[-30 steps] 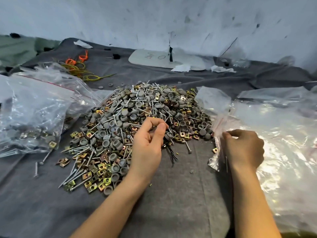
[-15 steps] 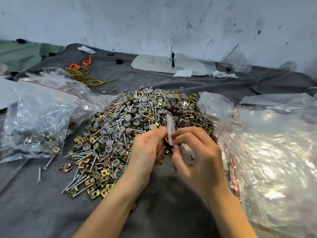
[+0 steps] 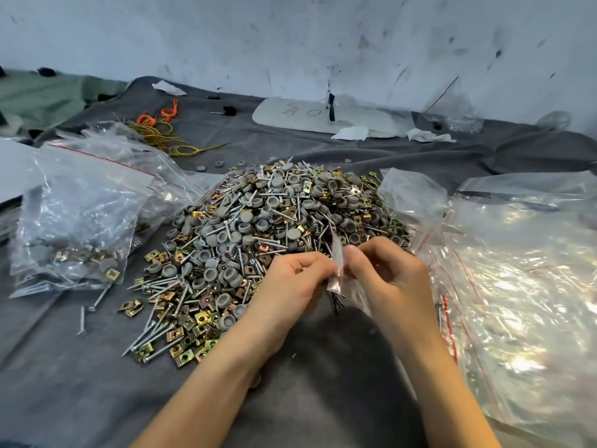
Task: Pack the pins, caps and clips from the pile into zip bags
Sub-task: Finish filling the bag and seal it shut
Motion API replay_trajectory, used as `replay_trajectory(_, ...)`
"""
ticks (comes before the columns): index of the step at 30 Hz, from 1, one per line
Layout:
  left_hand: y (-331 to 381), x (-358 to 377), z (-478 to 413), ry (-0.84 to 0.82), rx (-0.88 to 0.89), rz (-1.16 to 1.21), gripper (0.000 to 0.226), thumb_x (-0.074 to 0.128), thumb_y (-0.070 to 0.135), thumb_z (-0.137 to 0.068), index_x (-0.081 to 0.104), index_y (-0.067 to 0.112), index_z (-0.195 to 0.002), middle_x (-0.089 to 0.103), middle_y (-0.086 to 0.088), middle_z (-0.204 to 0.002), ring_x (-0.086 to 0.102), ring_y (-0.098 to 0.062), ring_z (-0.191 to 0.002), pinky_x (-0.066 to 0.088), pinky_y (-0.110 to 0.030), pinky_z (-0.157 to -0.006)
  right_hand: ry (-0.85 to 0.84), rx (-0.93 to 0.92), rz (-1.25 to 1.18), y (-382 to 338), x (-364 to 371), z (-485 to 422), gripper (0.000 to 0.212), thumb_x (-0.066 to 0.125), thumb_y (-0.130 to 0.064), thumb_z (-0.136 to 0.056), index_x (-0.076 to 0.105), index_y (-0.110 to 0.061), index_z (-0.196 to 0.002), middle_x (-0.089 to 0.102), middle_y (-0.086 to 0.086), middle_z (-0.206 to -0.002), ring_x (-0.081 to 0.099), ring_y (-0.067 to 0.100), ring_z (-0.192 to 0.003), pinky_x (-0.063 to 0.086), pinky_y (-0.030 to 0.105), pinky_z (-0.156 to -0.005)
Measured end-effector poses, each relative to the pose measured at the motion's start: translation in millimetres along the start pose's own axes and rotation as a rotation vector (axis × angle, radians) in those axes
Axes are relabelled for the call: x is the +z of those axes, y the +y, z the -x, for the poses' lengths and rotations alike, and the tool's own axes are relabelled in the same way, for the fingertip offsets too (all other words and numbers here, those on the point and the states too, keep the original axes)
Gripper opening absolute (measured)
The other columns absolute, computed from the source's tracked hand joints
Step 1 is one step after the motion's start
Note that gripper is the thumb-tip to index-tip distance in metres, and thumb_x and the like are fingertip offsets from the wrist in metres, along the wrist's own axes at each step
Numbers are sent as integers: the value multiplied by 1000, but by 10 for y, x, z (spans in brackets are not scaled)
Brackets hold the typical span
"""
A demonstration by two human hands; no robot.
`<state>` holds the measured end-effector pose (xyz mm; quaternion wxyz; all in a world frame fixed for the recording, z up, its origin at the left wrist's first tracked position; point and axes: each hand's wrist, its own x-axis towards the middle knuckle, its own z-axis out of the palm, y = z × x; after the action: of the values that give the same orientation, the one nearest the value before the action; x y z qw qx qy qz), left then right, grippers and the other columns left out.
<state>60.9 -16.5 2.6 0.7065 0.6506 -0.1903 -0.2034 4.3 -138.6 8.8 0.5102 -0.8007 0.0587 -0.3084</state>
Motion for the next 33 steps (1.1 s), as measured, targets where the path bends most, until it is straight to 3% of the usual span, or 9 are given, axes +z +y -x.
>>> replay_trajectory(3, -11, 7, 6, -41, 0, -26, 48, 54, 0, -92, 65, 24, -52, 37, 10, -43, 25, -5, -39, 16, -20, -40, -39, 149, -10, 63, -12, -17, 32, 70, -37, -81, 62, -10, -66, 59, 3, -58, 49, 5, -55, 39, 16, -54)
replay_trajectory(8, 23, 7, 23, -139, 60, -69, 31, 56, -4, -93, 60, 13, -67, 43, 13, -41, 30, 2, -38, 24, -10, -41, -112, 311, -222, 80, -51, -39, 30, 70, -21, -76, 58, 2, -61, 52, 17, -59, 48, 19, -60, 41, 35, -62)
replay_trajectory(14, 39, -28, 1, -57, 58, -2, 46, 52, -3, -94, 60, 22, -56, 37, 12, -39, 27, -1, -35, 20, -14, -38, 16, 359, -333, 64, -132, -50, 33, 56, 4, -80, 60, -7, -49, 53, 2, -49, 52, 12, -49, 47, 26, -52)
replay_trajectory(17, 29, -65, -22, 20, 92, -56, 39, 53, -3, -93, 54, 17, -59, 36, 10, -41, 27, -3, -37, 21, -14, -39, 27, 268, -277, 54, -195, -70, 28, 61, -2, -77, 54, -3, -50, 65, -9, -84, 62, 0, -75, 43, 28, -70)
replay_trajectory(20, -7, -50, -14, -2, 234, -351, 25, 62, 14, -82, 53, 23, -59, 42, 7, -49, 31, -6, -46, 26, -20, -47, -107, 62, -81, 8, -205, -57, 22, 58, -9, -66, 49, -1, -47, 60, -24, -120, 48, -8, -119, 40, 23, -89)
replay_trajectory(22, -51, -31, 3, 8, 313, -581, 18, 57, 34, -74, 51, 26, -60, 45, 7, -49, 35, -7, -46, 30, -25, -51, -108, -90, 6, -29, -177, -34, 23, 59, -7, -68, 44, -11, -50, 68, -12, -106, 55, -1, -113, 44, 21, -91)
replay_trajectory(25, -74, -29, 10, 33, 394, -763, 20, 66, 39, -77, 57, 23, -67, 55, 1, -53, 47, -13, -51, 34, -27, -53, -126, -221, 127, -59, -120, -14, 19, 69, -11, -74, 50, -15, -69, 63, -5, -77, 59, 8, -77, 47, 22, -68)
replay_trajectory(29, -68, -46, -6, 56, 448, -821, 19, 73, 31, -67, 55, 24, -67, 47, 10, -54, 42, -7, -51, 29, -14, -50, -191, -136, 282, -54, -100, -15, 16, 77, -17, -76, 61, -14, -75, 60, -4, -67, 56, 16, -69, 47, 37, -65)
replay_trajectory(33, -101, -24, -28, 23, 483, -882, 25, 83, 13, -59, 59, 13, -68, 44, 13, -64, 36, -8, -60, 30, -13, -55, -231, -21, 317, -52, -65, -8, 16, 79, -29, -70, 69, -16, -71, 65, -7, -66, 59, 14, -70, 48, 38, -67)
